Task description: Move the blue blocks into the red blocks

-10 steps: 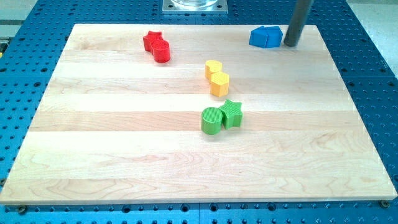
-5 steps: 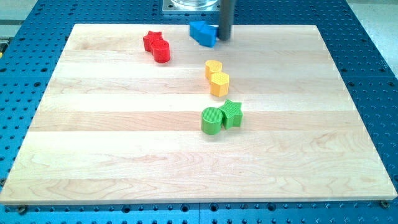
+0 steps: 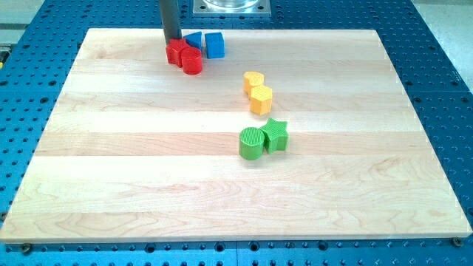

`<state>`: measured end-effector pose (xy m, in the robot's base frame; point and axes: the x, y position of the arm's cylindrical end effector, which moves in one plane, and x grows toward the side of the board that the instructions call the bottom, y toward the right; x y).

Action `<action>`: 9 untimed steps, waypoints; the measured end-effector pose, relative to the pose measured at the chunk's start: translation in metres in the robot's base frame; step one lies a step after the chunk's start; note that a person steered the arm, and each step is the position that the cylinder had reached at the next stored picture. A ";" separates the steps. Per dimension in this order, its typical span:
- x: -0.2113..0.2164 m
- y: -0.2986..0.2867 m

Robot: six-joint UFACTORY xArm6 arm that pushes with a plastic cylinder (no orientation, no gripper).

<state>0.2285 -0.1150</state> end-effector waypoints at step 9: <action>0.014 0.082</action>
